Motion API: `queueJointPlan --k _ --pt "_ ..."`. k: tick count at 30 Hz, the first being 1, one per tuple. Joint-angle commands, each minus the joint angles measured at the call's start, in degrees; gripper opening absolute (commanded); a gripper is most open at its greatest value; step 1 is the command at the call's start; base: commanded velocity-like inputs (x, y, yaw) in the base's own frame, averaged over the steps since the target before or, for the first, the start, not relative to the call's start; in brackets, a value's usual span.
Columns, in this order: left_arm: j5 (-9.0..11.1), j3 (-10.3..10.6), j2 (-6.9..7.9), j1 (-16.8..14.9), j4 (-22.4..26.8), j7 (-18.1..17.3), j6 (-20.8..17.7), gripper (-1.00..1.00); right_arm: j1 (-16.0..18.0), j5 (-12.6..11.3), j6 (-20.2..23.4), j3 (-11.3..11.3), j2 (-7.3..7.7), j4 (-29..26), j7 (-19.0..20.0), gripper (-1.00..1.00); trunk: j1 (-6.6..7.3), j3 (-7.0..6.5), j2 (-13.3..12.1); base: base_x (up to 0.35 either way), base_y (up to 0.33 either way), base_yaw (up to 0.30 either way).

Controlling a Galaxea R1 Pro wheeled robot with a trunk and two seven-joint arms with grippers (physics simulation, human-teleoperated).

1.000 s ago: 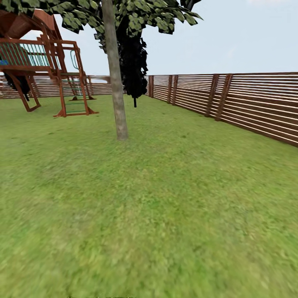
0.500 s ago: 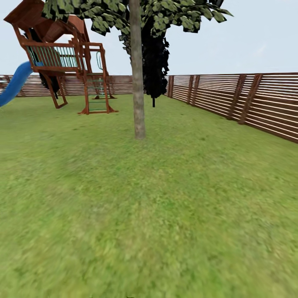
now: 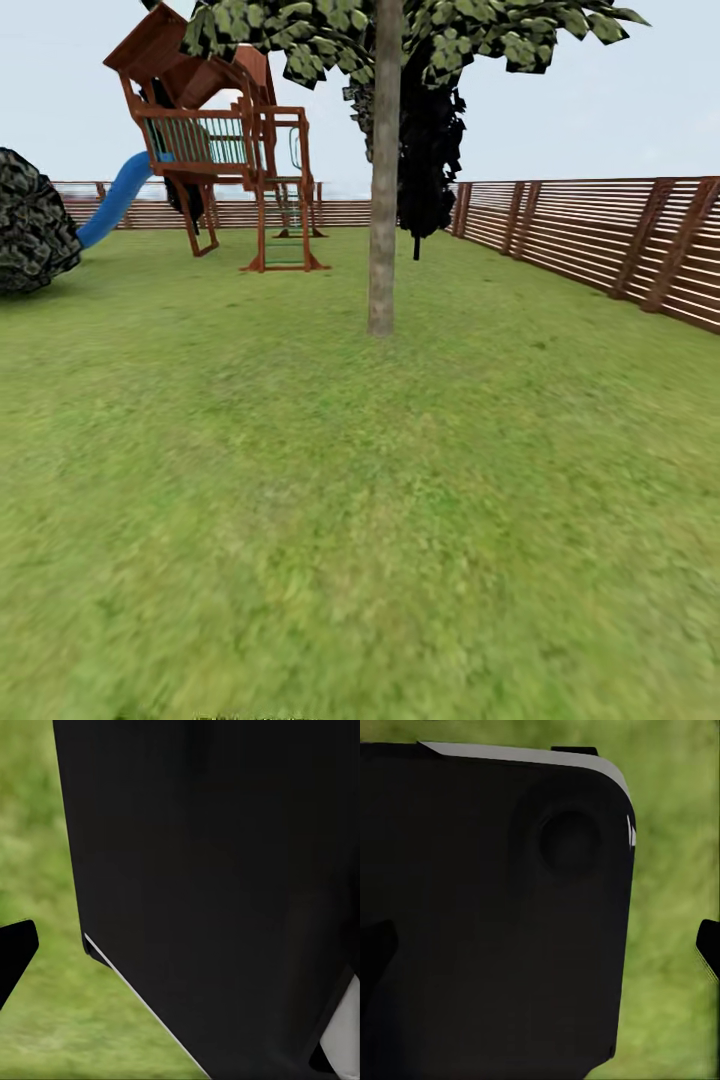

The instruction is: Take the three Easter eggs out of the wicker basket on the lawn in the garden, then place them on the lawn next to a single tree (choose any tree) so that all three eggs are next to the same tree and none are left in the basket.

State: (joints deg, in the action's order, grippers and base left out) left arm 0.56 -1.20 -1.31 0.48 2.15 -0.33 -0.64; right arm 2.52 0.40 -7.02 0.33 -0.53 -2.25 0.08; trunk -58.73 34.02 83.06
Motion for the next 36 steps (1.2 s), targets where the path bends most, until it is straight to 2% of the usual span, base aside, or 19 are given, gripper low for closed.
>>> queueJointPlan --k 1,36 --pt "0.06 -0.12 -0.01 0.04 0.14 -0.03 -0.07 1.0 0.03 0.04 -0.19 0.02 0.0 0.05 0.01 1.0 0.0 0.04 0.02 0.0 0.0 0.295" --pt "0.06 -0.12 -0.01 0.04 0.15 -0.02 -0.07 1.0 0.03 0.04 -0.19 0.02 0.0 0.05 0.01 1.0 0.0 0.04 0.02 0.0 0.0 0.295"
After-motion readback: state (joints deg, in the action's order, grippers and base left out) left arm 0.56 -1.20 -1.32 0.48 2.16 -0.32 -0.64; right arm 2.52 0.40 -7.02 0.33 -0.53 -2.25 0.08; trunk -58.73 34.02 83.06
